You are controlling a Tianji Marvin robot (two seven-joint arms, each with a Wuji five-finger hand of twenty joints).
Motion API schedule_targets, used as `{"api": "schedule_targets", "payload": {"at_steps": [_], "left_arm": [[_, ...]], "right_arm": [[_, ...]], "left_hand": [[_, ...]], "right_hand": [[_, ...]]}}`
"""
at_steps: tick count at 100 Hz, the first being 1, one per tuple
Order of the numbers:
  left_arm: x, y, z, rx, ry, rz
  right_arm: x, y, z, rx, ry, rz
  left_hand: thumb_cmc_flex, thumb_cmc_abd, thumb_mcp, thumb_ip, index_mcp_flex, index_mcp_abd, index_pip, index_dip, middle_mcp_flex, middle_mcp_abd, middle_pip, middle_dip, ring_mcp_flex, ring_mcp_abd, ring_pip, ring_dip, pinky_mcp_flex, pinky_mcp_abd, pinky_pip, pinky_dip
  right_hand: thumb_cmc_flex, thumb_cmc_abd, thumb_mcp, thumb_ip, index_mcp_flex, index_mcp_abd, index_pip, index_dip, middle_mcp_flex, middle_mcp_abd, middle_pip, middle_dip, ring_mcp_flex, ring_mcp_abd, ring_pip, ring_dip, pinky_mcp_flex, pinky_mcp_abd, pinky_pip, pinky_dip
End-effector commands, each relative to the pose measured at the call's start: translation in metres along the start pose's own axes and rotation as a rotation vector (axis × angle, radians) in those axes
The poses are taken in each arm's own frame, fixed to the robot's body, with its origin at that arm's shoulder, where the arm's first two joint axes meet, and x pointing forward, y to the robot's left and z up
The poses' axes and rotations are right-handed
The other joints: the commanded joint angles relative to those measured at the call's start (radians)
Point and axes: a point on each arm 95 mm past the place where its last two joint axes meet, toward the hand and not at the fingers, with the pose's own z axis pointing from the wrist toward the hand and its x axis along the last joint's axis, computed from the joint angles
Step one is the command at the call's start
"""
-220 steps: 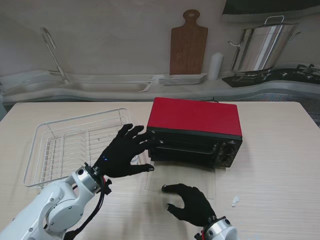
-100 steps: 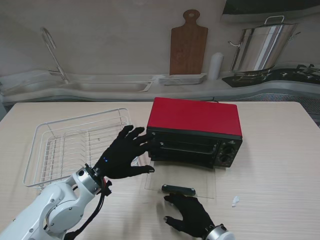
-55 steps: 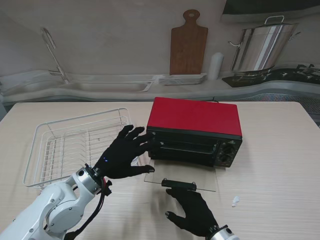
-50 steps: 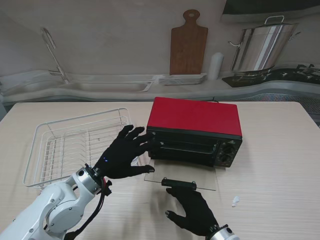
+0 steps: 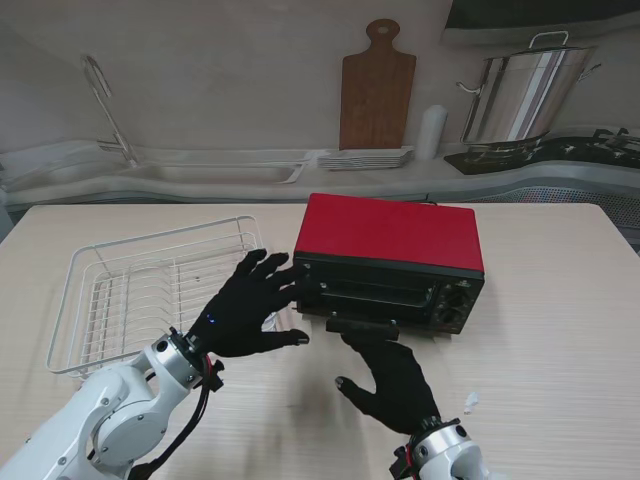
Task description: Slide the trays into the oven
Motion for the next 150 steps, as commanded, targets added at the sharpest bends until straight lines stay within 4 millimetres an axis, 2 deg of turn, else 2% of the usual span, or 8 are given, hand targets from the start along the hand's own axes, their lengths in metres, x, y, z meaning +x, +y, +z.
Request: {"api": "schedule_targets", "payload": {"at_steps": [1,46,79,100,116,122,129,150], "left_arm": [[0.003,0.000,0.001,-0.005,0.000,-0.007],[0.001,-0.002,0.000,-0.014,-0.007,-0.013],[0.001,-0.003,0.000,-0.018,-0.010,-0.010],[0.001,-0.004,0.000,-0.014,-0.012,-0.011],[0.004,-0.003,-0.004,-0.011,-0.022,-0.028],[0.006,-0.001,-0.006,-0.007,-0.031,-0.055],[0.011,0.003,-0.010,-0.005,-0.044,-0.088],[0.025,0.019,-0.021,0.011,-0.091,-0.208]], "right_arm": [[0.002,0.005,0.005,0.001,-0.018,-0.002],[0.003,0.017,0.043,-0.006,-0.096,-0.031],[0.003,0.016,0.052,-0.042,-0.105,-0.036],[0.008,0.021,0.046,-0.091,-0.063,-0.020],[0.011,0.029,0.034,-0.116,-0.023,0.026],[0.010,0.030,0.028,-0.133,-0.013,0.048],[0.009,0.030,0.021,-0.151,-0.006,0.075],[0.004,0.029,-0.001,-0.171,0.016,0.147]], "left_hand": [[-0.001,0.036,-0.033,0.046,-0.017,-0.017,-0.011,-0.004,-0.026,-0.021,-0.016,-0.023,-0.035,-0.027,-0.027,-0.012,-0.022,-0.026,-0.045,-0.011],[-0.001,0.036,-0.032,0.046,-0.017,-0.017,-0.012,-0.003,-0.027,-0.022,-0.017,-0.023,-0.035,-0.028,-0.027,-0.012,-0.023,-0.027,-0.045,-0.011],[-0.001,0.037,-0.032,0.046,-0.019,-0.017,-0.013,-0.003,-0.027,-0.021,-0.016,-0.023,-0.035,-0.027,-0.028,-0.012,-0.023,-0.026,-0.045,-0.011],[0.000,0.037,-0.032,0.046,-0.019,-0.017,-0.013,-0.003,-0.027,-0.019,-0.016,-0.023,-0.036,-0.028,-0.028,-0.012,-0.023,-0.026,-0.045,-0.011],[-0.001,0.041,-0.032,0.047,-0.023,-0.015,-0.014,-0.004,-0.032,-0.020,-0.018,-0.023,-0.039,-0.029,-0.028,-0.012,-0.024,-0.029,-0.045,-0.011],[0.001,0.038,-0.031,0.047,-0.022,-0.016,-0.014,-0.004,-0.031,-0.021,-0.017,-0.023,-0.038,-0.028,-0.028,-0.012,-0.024,-0.029,-0.045,-0.011],[0.003,0.038,-0.029,0.048,-0.025,-0.012,-0.015,-0.004,-0.032,-0.017,-0.017,-0.023,-0.040,-0.028,-0.028,-0.012,-0.026,-0.030,-0.046,-0.010],[0.007,0.036,-0.025,0.048,-0.035,0.001,-0.020,-0.009,-0.047,-0.008,-0.022,-0.025,-0.054,-0.028,-0.036,-0.015,-0.028,-0.031,-0.045,-0.009]], "right_hand": [[-0.041,-0.002,-0.018,0.051,-0.015,0.008,0.006,-0.014,0.021,0.095,-0.009,-0.011,-0.062,0.107,-0.025,-0.005,-0.021,-0.011,-0.010,-0.009],[-0.060,-0.001,-0.027,0.049,-0.015,0.003,0.004,-0.024,0.031,0.095,-0.011,-0.008,-0.050,0.111,-0.017,0.010,-0.008,-0.004,0.010,0.002],[-0.049,-0.008,-0.020,0.049,-0.009,-0.002,0.010,-0.025,0.038,0.090,-0.009,-0.007,-0.046,0.107,-0.013,0.015,-0.009,-0.006,0.013,0.006],[-0.050,-0.017,-0.008,0.047,0.004,-0.012,0.023,-0.022,0.056,0.085,-0.006,-0.005,-0.033,0.106,-0.008,0.018,-0.003,-0.006,0.017,0.008],[-0.049,-0.025,0.005,0.045,0.012,-0.034,0.041,-0.017,0.090,0.072,-0.001,-0.001,-0.006,0.111,0.011,0.028,0.024,0.006,0.035,0.018],[-0.047,-0.030,0.017,0.042,0.014,-0.046,0.058,-0.010,0.110,0.069,-0.001,0.002,0.006,0.122,0.032,0.041,0.037,0.016,0.055,0.031],[-0.052,-0.044,0.037,0.036,0.012,-0.059,0.081,-0.001,0.131,0.062,-0.001,0.007,0.015,0.123,0.058,0.058,0.044,0.060,0.087,0.053],[-0.051,-0.065,0.055,0.030,0.010,-0.062,0.093,0.003,0.137,0.058,0.004,0.013,0.015,0.119,0.075,0.069,0.045,0.060,0.100,0.064]]}}
